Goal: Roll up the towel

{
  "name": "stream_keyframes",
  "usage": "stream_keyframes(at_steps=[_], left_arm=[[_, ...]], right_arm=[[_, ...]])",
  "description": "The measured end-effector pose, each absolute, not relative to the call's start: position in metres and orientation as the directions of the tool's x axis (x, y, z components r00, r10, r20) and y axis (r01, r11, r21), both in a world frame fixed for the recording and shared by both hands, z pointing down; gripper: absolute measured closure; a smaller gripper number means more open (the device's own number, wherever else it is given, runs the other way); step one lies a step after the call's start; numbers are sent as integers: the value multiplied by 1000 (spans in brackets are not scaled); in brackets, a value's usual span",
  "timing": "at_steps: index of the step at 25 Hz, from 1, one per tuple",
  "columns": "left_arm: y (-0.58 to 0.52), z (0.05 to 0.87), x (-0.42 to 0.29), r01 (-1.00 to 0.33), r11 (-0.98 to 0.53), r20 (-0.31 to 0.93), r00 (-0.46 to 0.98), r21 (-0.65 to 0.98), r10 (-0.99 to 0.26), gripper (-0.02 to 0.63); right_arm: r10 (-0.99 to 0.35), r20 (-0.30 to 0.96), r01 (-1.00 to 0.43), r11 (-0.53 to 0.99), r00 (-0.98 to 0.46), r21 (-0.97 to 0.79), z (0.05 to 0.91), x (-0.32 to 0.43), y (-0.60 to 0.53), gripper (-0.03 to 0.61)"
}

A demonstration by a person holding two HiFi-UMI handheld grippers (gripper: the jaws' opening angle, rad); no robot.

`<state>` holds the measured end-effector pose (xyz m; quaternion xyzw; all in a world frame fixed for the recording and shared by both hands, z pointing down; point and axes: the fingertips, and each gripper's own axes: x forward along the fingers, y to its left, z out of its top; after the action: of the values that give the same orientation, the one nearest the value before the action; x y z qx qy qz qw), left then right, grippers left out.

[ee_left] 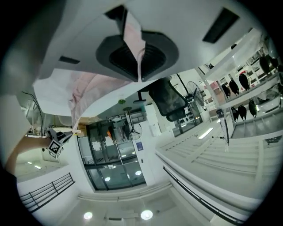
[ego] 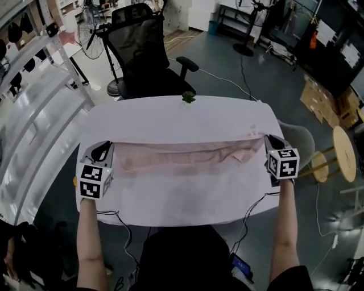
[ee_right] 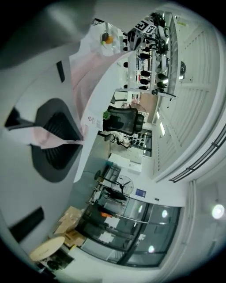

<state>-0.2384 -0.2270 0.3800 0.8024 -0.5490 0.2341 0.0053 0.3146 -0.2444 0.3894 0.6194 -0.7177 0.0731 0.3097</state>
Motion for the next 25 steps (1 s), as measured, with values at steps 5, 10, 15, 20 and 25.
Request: stream_keyframes(at_steps=[5,10,15,20,25], left_arm=[[-241,336,-240,-883,-376,298,293,-280,-909,578],[-270,315,-236,-874,-375,289,289,-310,-913,578],[-315,293,-230,-878,-356,267,277,-321,-923,578],[-339,273,-224,-883,-334,222,272,-329,-936,578],[-322,299,-215,-845,-413,270,333,-340,-904,578]], right_arm=[[-879,475,-928,206,-37,309,345,315,-255,543],[-878,476,-914,224,-39,338,325,320,-286,543],[-884,467,-906,219,-28,361,308,326,-336,543],[-907,420,-898,214,-36,384,281,329,-362,544],[-893,448,-887,248,-53,390,304,338,-338,543]])
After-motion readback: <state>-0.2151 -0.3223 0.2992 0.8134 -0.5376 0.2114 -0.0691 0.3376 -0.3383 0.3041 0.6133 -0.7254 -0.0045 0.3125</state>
